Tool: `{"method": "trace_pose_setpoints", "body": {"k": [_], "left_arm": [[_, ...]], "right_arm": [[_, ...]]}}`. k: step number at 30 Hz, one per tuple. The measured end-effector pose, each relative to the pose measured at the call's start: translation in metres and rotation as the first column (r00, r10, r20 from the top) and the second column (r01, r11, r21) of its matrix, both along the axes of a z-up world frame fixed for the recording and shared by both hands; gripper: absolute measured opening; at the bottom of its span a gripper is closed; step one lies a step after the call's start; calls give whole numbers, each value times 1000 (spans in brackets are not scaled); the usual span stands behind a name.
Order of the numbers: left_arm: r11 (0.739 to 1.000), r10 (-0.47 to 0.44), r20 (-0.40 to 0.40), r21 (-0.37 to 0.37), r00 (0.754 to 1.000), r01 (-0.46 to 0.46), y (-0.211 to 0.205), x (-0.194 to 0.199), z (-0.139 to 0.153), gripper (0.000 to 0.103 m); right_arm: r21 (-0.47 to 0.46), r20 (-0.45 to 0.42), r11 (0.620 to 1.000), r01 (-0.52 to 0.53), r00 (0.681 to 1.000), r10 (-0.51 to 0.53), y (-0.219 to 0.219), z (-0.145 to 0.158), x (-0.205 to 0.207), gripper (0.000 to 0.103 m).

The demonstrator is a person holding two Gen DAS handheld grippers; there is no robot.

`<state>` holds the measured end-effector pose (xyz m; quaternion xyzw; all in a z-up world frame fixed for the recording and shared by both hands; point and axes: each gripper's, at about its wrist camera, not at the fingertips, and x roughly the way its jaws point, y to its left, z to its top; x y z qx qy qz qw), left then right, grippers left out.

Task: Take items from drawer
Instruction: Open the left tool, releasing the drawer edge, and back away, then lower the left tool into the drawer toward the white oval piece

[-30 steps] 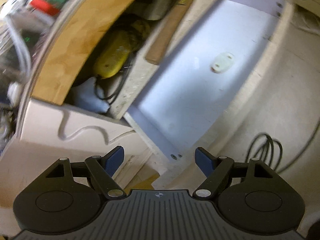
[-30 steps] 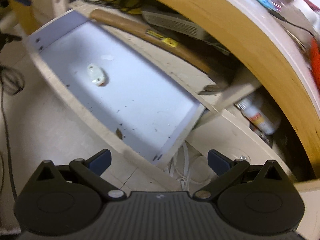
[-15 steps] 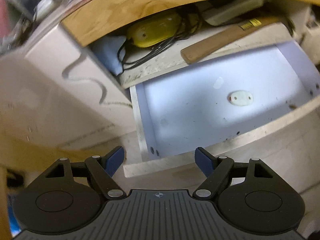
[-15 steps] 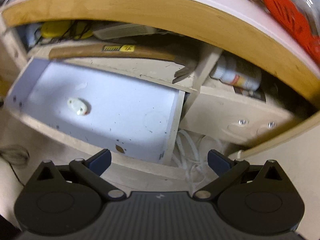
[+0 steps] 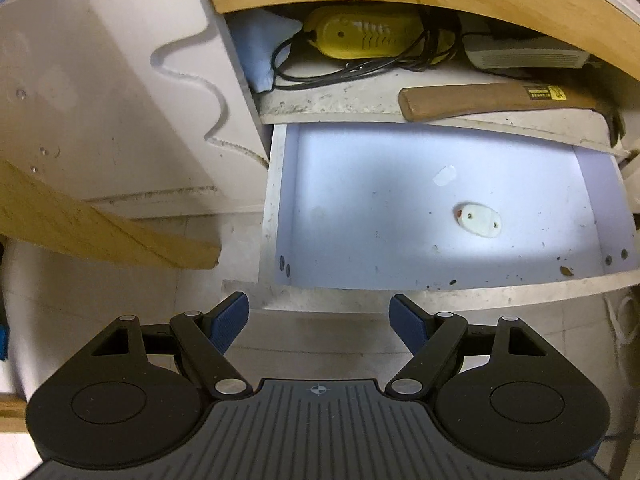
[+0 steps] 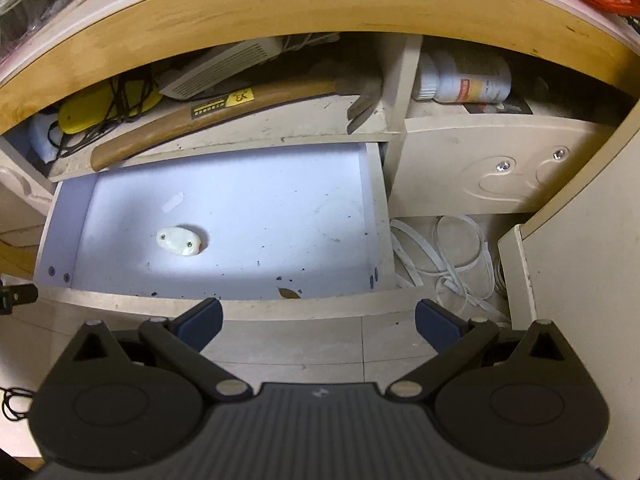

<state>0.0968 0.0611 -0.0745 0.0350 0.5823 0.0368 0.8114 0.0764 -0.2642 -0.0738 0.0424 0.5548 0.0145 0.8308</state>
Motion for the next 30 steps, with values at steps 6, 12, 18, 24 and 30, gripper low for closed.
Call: {"method": "trace_pose_setpoints", "body": {"k": [6,12,18,24,30], "left_arm": [[1000,-8,-21,8,1000,8,-2,3,-2,77],[999,-37,-53,25,998,39,-6,12,-2,77],[999,-45,-105,-8,993,44,-4,34,2,78],[998,-52,-207,-42,977,44,1,61,1,78],[997,-35,-251,-76,967,16,12,86,1,78]], "right_arm": [[-33,-7,999,-5,1000,5,2,-2,3,103],[-52,-16,998,-20,1000,19,5,-4,3,103],[-63,-20,998,-16,1000,15,4,-7,4,103],[-84,5,996,-24,1000,24,5,-5,3,103],[-93,5,995,-37,999,38,8,-4,4,103]]}}
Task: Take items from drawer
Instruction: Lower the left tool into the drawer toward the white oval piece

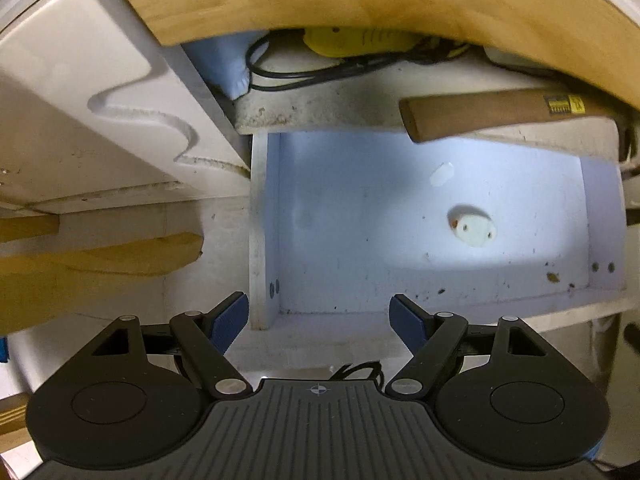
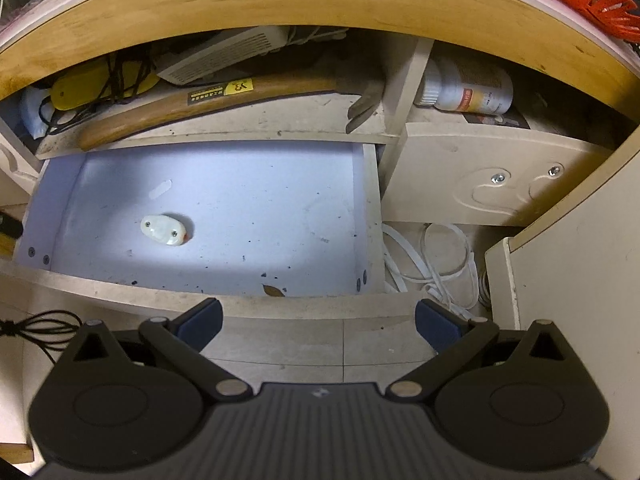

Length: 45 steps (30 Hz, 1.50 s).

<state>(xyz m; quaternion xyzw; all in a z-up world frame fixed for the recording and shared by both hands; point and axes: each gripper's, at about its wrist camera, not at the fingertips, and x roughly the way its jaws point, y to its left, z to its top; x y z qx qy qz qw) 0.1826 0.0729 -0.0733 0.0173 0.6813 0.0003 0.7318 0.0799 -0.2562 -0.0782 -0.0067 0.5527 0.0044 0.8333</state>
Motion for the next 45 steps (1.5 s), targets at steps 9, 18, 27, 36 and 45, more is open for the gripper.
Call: {"method": "trace_pose_setpoints", "body": {"k": [9,18,27,36,45], "left_arm": [[998,33,-90,-47,995,-37,9,31,-14,77],[999,26,-90,-27,996,-29,1,43,-17,77],[1000,15,-87,-2,996,-15,-6,40,-17,77],[1000,1,-71,1,997,-1,-28,39,-13,77],[1000,-17,-45,18,999,18,-71,41,-15,77]], "right_arm": [[-4,-3,1000,-27,1000,27,8,1,2,103],[0,-7,999,-45,999,45,12,1,2,103],[-8,-3,999,-52,999,52,13,3,1,103],[-7,-2,998,-62,998,62,15,5,0,103],[-13,-6,997,-72,997,72,13,4,-1,103]]}}
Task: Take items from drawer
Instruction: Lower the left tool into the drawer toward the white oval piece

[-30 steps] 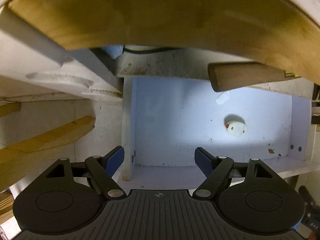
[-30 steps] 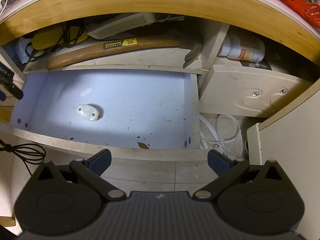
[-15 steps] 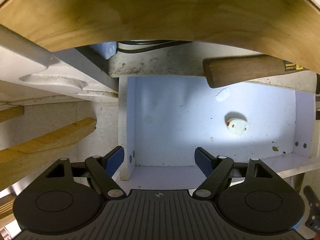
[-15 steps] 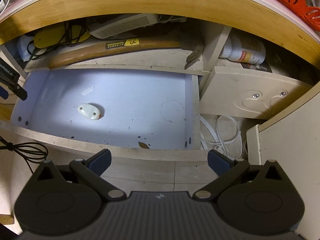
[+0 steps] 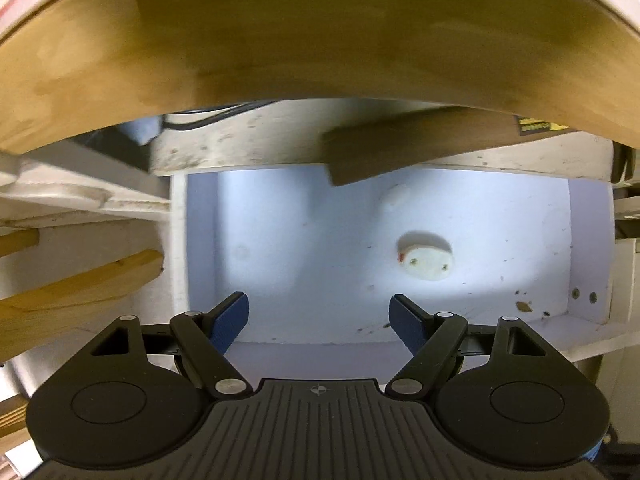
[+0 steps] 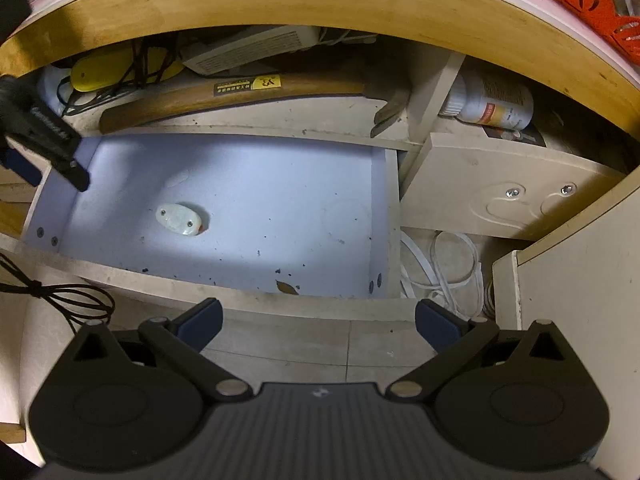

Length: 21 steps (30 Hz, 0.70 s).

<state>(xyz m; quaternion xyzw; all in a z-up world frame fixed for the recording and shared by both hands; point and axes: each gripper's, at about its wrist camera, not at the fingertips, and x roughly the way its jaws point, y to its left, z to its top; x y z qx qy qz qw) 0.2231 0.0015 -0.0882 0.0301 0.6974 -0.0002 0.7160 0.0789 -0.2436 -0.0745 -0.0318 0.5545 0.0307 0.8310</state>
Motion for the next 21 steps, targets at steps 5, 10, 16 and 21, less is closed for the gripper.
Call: {"method": "trace_pose_setpoints", "body": {"k": [5,10,16,21], "left_arm": [[999,-36,3,7,999,36,-31,-3,-9,77],[999,-41,12,2,999,41,-50,-5,-15,77],[999,-35,23,-3,999,35,-65,-6,-21,77],[1000,-23,33,-17,999,23,-71,-4,-23,77]], "right_arm": [[6,-1,1000,-1,1000,1,-1,1,-1,103],[18,0,1000,-9,1000,9,-1,2,-1,103],[27,-3,1000,-14,1000,14,0,3,-1,103],[31,-6,999,-16,1000,16,-1,3,-1,103]]}}
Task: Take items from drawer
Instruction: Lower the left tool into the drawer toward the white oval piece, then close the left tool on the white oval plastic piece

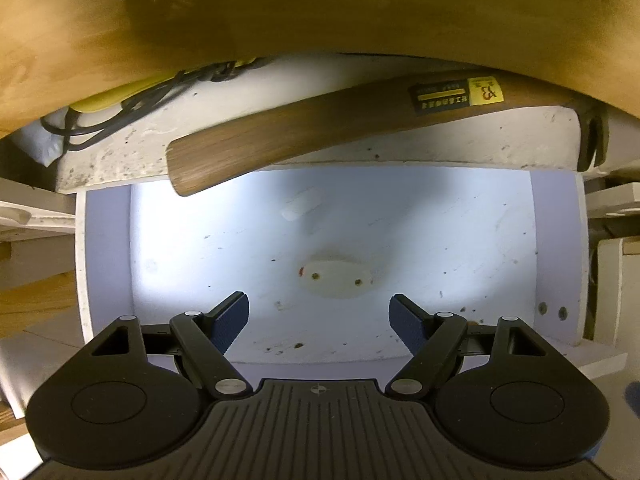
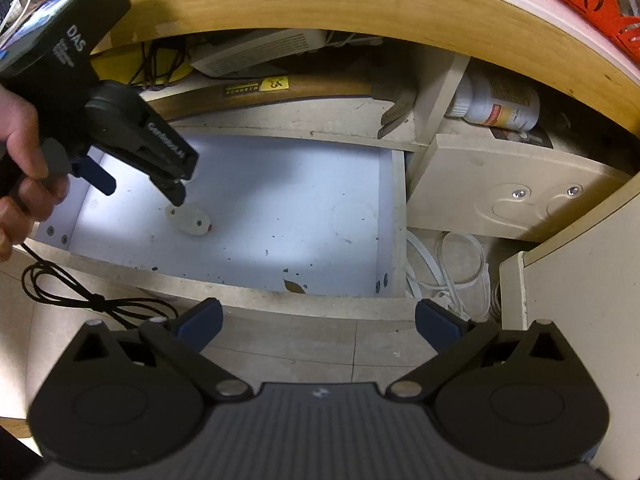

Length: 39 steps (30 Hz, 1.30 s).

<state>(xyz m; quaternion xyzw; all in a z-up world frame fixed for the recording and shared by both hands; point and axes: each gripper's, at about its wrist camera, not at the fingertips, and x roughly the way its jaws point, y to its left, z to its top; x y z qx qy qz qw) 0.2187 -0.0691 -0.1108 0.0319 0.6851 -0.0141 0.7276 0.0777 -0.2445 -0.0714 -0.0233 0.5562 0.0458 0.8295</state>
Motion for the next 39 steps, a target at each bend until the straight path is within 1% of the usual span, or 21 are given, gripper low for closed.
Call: {"method": "trace_pose_setpoints", "body": {"k": [10,13,18,21,24,27,32,39], "left_arm": [[1000,3,3,-4,1000,-3,-1,0,-8,78],[1000,9,2,11,1000,-9,0,0,-17,78],[1000,20,7,8,1000,-20,1,-1,-33,78],[1000,11,25,-1,1000,-11,-3,-2,-41,78],[1000,-5,43,8,999,4,-8,-3,-50,78],[1000,-4,39,20,999,3,-9,-3,-59,78],[1000,14,34,25,999,-15,-8,0,-71,78],[999,40,41,7,998,-40,-5,1,-84,78]], "right_arm": [[2,-6,1000,4,1000,-4,-1,-1,-1,103],[4,-8,1000,4,1000,-4,0,-1,0,103],[11,-9,1000,-2,1000,2,0,0,0,103],[17,-10,1000,-4,1000,5,1,0,0,103],[24,-12,1000,-5,1000,5,1,0,1,103],[32,-13,999,-9,1000,9,2,1,1,103],[41,-14,999,-18,1000,19,4,2,1,103],[57,-16,998,-26,1000,27,6,2,2,103]]}}
